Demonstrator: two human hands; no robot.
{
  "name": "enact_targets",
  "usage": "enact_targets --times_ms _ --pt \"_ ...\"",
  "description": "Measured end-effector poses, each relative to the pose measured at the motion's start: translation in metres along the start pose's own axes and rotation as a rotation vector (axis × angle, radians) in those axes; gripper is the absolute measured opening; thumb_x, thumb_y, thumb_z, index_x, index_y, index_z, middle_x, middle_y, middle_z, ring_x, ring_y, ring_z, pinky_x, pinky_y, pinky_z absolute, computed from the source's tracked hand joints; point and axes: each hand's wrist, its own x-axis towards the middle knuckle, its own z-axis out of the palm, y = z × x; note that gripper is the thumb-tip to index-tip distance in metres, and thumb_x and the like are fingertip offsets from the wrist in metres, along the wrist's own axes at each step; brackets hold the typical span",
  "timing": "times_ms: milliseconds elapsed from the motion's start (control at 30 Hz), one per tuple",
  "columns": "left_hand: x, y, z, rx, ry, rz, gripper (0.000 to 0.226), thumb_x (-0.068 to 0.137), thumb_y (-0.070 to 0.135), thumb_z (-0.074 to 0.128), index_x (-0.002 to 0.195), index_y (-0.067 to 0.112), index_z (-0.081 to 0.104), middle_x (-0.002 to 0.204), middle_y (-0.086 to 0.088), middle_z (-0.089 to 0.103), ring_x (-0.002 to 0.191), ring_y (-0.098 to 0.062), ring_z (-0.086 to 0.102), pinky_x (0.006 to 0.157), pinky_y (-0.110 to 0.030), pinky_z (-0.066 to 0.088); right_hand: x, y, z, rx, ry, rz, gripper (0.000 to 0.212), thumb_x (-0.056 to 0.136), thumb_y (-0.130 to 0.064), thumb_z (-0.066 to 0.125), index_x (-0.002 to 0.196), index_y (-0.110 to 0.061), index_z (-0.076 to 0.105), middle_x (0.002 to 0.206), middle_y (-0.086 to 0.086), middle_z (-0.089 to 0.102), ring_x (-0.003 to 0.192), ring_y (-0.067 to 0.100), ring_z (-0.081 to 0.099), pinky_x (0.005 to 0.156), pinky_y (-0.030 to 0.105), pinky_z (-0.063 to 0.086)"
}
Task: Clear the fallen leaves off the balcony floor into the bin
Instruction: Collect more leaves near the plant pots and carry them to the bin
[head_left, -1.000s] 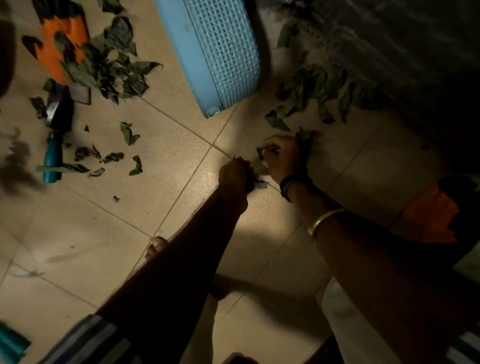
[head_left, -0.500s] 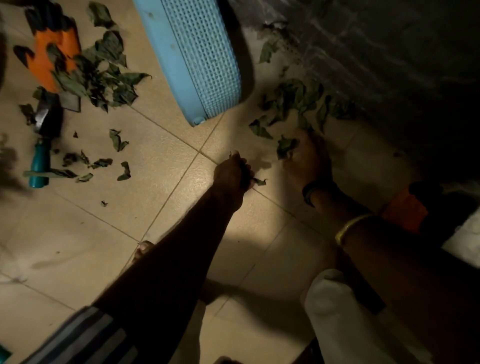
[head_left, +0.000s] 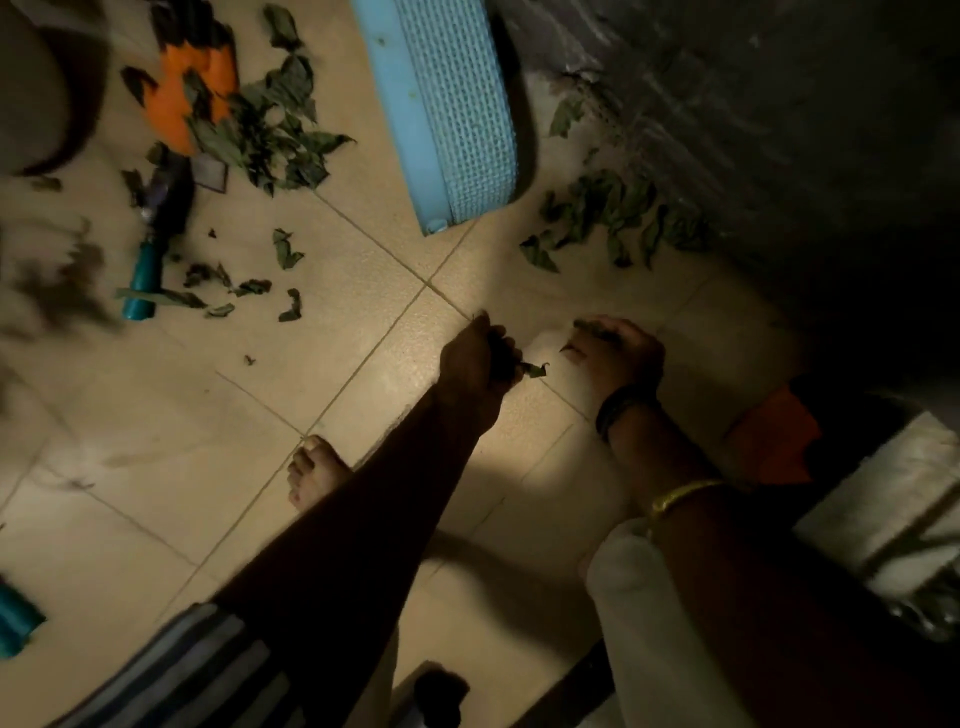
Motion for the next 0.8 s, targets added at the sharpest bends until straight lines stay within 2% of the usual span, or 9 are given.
enact_targets --times_ms 100,233,367,500,567,633,733,800 --pt "-0.064 0.020 0.006 -0.110 -0.032 0.029 0.033 0.104 0.032 0.044 0.081 0.011 0.054 0.068 -0.005 0.050 0.062 -0.017 0.049 0.061 -0.029 0.044 -0.077 -0.044 -0.005 0.257 -0.060 0.058 0.025 0.084 0.005 0.071 0.109 0.001 0.070 0.102 0.011 0.071 0.091 0.025 0.071 0.069 0.027 0.059" --pt "-0.167 0.056 0.006 -0.242 -0.089 0.086 0.038 0.105 0.033 0.038 0.076 0.013 0.051 0.066 -0.004 0.047 0.061 -0.017 0.047 0.060 -0.028 0.042 -0.199 -0.123 -0.004 0.361 -0.208 -0.006 0.019 0.087 0.005 0.068 0.103 -0.003 0.068 0.102 0.009 0.070 0.083 0.016 0.073 0.072 0.029 0.060" --pt "-0.292 0.101 -0.012 -0.379 -0.169 0.129 0.039 0.104 0.034 0.036 0.071 0.017 0.048 0.063 -0.001 0.049 0.057 -0.013 0.049 0.055 -0.023 0.040 -0.321 -0.201 -0.005 0.433 -0.386 -0.042 0.022 0.080 0.009 0.069 0.097 -0.005 0.065 0.107 0.020 0.066 0.095 0.029 0.068 0.082 0.036 0.060" --pt "-0.412 0.128 -0.048 -0.561 -0.228 0.206 0.042 0.105 0.036 0.035 0.072 0.016 0.051 0.059 -0.002 0.057 0.053 -0.015 0.057 0.061 -0.026 0.046 -0.431 -0.256 -0.010 0.315 -0.571 -0.084 0.019 0.089 0.007 0.064 0.099 -0.009 0.063 0.104 0.014 0.071 0.095 0.022 0.070 0.084 0.038 0.059" --pt "-0.463 0.134 -0.067 -0.664 -0.259 0.264 0.039 0.103 0.035 0.038 0.073 0.014 0.053 0.061 -0.003 0.057 0.055 -0.016 0.058 0.064 -0.027 0.048 -0.479 -0.276 -0.010 0.294 -0.673 -0.082 0.018 0.090 0.006 0.062 0.097 -0.011 0.063 0.098 0.009 0.073 0.094 0.020 0.069 0.080 0.034 0.060" --pt "-0.512 0.138 -0.090 -0.762 -0.281 0.322 0.036 0.102 0.034 0.040 0.076 0.013 0.054 0.061 -0.004 0.058 0.055 -0.016 0.059 0.067 -0.028 0.048 -0.528 -0.292 -0.010 0.242 -0.777 -0.090 0.019 0.090 0.006 0.062 0.098 -0.011 0.063 0.101 0.010 0.073 0.094 0.020 0.068 0.071 0.027 0.059" --pt "-0.570 0.132 -0.132 -0.914 -0.317 0.416 0.033 0.103 0.035 0.041 0.091 0.010 0.059 0.064 -0.003 0.059 0.060 -0.017 0.060 0.071 -0.029 0.054 -0.591 -0.303 -0.010 0.127 -0.923 -0.096 0.019 0.090 0.006 0.061 0.100 -0.010 0.063 0.106 0.014 0.073 0.093 0.022 0.070 0.070 0.031 0.060" --pt "-0.599 0.123 -0.164 -1.019 -0.328 0.473 0.029 0.101 0.034 0.045 0.086 0.012 0.058 0.069 -0.004 0.058 0.067 -0.017 0.057 0.073 -0.031 0.053 -0.632 -0.299 -0.006 0.041 -1.004 -0.106 0.019 0.089 0.006 0.062 0.101 -0.009 0.064 0.102 0.013 0.074 0.090 0.022 0.071 0.069 0.031 0.060"
